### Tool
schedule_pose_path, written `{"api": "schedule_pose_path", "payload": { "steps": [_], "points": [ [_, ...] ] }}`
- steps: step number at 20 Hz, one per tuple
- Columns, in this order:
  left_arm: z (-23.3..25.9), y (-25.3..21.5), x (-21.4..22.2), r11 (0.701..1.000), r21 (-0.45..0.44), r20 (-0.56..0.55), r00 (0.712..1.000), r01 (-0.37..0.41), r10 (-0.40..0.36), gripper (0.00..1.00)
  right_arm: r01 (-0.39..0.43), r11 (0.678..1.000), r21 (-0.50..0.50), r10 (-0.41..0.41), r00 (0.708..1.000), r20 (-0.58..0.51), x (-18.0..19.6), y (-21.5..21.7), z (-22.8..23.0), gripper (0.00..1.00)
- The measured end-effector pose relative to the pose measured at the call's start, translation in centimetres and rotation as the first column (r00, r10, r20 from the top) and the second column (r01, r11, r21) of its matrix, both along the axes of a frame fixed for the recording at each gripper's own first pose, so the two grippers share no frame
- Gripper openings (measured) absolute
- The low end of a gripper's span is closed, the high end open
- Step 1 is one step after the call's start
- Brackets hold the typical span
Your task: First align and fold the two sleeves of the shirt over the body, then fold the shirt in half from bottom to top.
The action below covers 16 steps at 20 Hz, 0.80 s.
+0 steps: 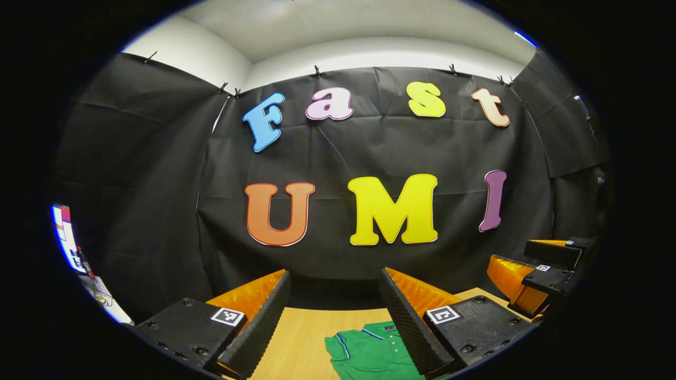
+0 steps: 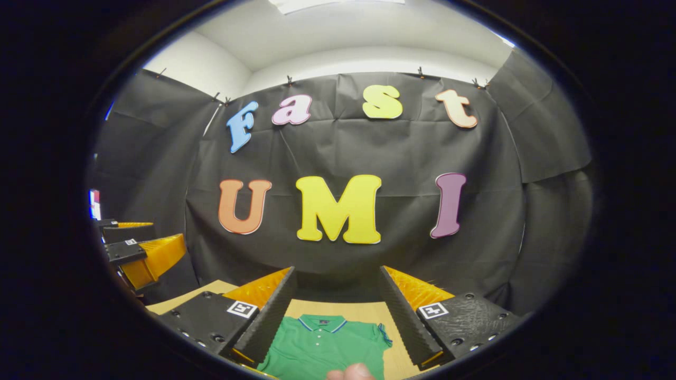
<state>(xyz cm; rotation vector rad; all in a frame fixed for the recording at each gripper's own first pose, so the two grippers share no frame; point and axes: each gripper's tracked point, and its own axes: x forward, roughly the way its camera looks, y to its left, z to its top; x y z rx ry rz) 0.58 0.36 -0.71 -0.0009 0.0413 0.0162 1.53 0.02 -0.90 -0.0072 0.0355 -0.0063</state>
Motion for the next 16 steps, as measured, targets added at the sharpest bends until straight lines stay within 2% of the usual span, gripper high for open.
{"api": "schedule_pose_path", "payload": {
  "steps": [16],
  "points": [
    [-0.3, -0.6, 0.5, 1.000, -0.015, -0.010, 1.000, -0.015, 0.015, 1.00, -0.007, 1.000, -0.013, 0.006, 1.000, -0.023, 0.9, -1.4, -0.4, 0.95]
  ]
}}
